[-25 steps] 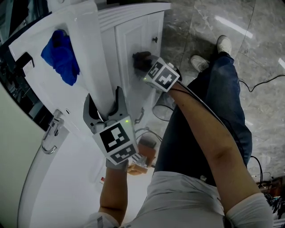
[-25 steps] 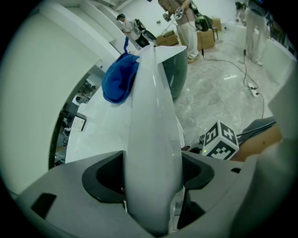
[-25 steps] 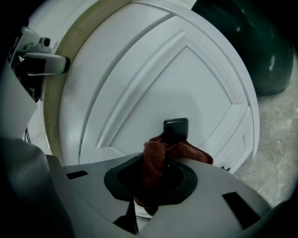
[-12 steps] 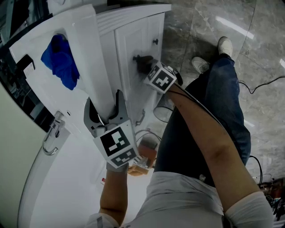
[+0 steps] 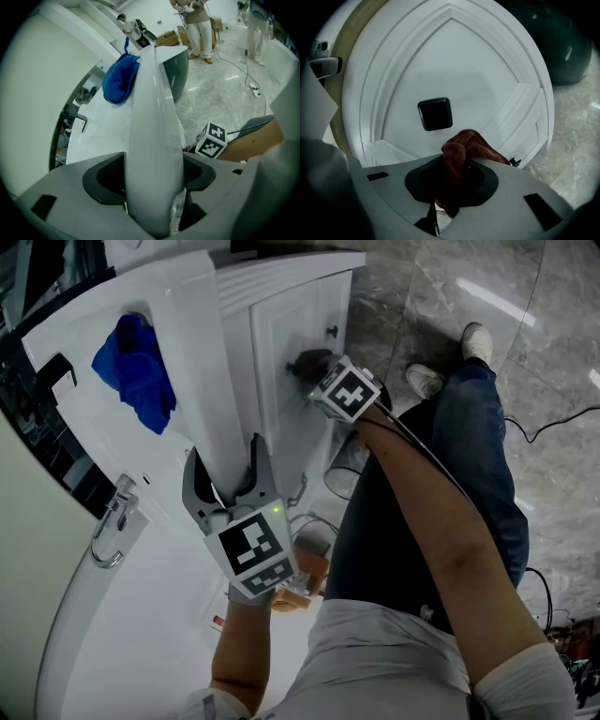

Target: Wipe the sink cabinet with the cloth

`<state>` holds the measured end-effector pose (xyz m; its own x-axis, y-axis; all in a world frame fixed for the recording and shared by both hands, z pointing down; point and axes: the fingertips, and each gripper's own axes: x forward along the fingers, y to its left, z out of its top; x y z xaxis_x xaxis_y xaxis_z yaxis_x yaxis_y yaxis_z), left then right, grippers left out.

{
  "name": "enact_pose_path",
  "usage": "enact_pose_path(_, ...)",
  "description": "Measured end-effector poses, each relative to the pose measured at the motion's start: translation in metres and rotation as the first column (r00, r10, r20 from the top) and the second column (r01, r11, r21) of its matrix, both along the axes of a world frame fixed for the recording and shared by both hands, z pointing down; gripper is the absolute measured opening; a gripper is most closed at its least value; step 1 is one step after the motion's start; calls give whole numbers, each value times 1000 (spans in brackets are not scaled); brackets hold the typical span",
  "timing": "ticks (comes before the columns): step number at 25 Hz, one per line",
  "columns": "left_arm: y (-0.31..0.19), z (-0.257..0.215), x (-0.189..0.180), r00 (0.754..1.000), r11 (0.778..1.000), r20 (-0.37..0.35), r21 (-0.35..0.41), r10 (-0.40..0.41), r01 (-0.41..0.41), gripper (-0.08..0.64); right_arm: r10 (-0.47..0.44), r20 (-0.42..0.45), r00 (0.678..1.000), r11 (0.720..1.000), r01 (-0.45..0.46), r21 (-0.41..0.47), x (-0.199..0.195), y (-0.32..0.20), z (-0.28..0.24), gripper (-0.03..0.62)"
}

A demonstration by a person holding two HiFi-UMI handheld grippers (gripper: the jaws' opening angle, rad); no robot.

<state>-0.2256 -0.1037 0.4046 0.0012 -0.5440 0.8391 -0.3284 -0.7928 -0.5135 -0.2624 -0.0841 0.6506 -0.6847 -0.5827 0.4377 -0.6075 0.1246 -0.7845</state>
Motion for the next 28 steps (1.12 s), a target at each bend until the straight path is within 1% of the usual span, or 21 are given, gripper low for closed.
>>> enact_pose_path(3,0,0,0,1000,1000,1,4,3,-3,314,42,-2,999,999,-42,-3,17,-8,1,64)
enact_pose_path(5,0,0,0,1000,1000,-1,5,4,-4,314,106,-20,994,994,-106,2,38,-16,4,64)
enact_pose_path(9,0,-1,1,1000,1000,2,4,1,-1,314,262,-79,962,965,-263,2,100,-32,15,64)
enact_pose_path(12,0,-1,1,1000,1000,4,7,2,-2,314,316,-95,944,948,-318,-11,122,-37,24,64)
enact_pose_path(18,-1,-1,1,1000,1000,3,9,2,-2,313,327,-108,939,944,-330,-9,121,-42,30,64)
enact_pose_path(21,0,-1,1,1000,1000,4,9,3,-3,314,316,-106,943,948,-318,-9,115,-38,31,64)
enact_pose_path(28,-1,0,1,1000,1000,10,16,5,-5,314,251,-94,963,968,-251,9,73,-22,33,63)
